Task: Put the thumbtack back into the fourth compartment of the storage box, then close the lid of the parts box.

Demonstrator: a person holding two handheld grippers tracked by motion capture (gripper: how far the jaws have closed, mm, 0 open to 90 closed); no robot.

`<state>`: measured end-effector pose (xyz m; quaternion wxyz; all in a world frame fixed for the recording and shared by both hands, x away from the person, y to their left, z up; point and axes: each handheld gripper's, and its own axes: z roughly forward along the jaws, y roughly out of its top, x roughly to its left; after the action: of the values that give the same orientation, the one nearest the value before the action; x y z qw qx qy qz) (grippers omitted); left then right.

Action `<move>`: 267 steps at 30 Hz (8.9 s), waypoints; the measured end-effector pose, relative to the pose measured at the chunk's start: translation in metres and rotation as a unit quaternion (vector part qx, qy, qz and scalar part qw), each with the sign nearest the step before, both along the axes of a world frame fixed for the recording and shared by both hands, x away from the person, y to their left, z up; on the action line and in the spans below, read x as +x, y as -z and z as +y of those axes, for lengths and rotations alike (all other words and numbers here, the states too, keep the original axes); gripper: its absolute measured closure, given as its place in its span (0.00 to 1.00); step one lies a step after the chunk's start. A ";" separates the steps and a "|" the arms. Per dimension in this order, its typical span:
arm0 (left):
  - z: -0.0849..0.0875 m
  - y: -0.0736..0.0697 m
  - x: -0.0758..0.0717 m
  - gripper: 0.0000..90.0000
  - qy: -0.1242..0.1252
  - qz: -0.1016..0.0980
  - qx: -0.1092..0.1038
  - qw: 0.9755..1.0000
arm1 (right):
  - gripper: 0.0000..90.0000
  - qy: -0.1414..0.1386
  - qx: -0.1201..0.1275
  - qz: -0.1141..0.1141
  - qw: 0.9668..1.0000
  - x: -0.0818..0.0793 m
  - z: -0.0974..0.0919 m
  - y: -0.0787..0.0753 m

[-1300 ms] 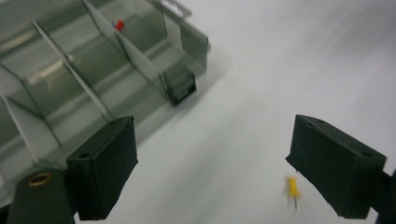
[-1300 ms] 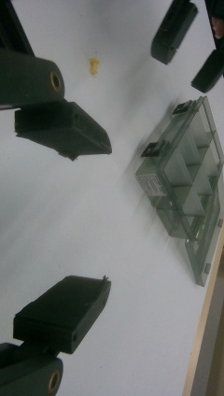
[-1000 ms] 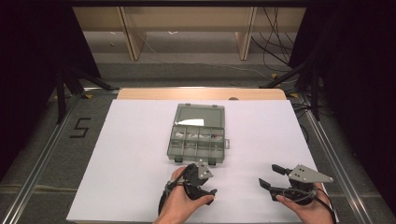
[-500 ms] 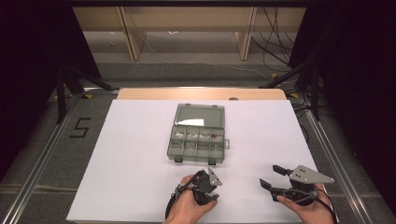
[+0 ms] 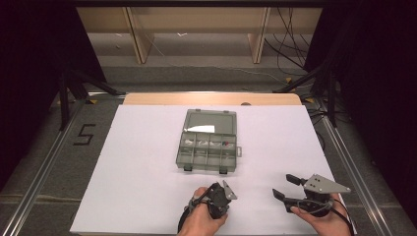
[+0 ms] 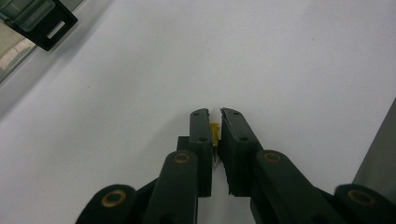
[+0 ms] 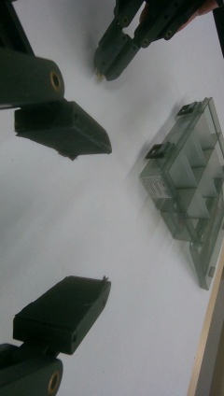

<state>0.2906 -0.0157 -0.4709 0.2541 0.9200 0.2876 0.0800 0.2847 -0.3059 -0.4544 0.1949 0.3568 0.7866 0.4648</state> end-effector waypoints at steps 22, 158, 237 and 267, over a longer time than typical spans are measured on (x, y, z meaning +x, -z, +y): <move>0.008 -0.013 0.004 0.92 -0.009 -0.020 -0.037 0.999 | 0.33 0.004 -0.007 0.000 1.000 0.000 -0.002 -0.001; -0.022 -0.056 0.159 0.92 -0.102 -0.125 -0.066 0.985 | 0.33 0.009 0.000 0.004 1.000 0.003 -0.006 0.001; 0.135 -0.059 0.081 0.22 -0.187 -0.180 -0.208 0.943 | 0.33 0.041 0.001 0.007 0.999 0.014 -0.016 0.004; 0.142 -0.056 0.088 0.29 -0.215 -0.160 -0.212 0.940 | 0.33 0.039 0.000 0.009 0.999 0.006 -0.017 -0.001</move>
<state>0.3784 0.1260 -0.4152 0.4626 0.7361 0.4444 0.2161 0.2906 -0.3233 -0.4532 0.2059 0.3912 0.7737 0.4538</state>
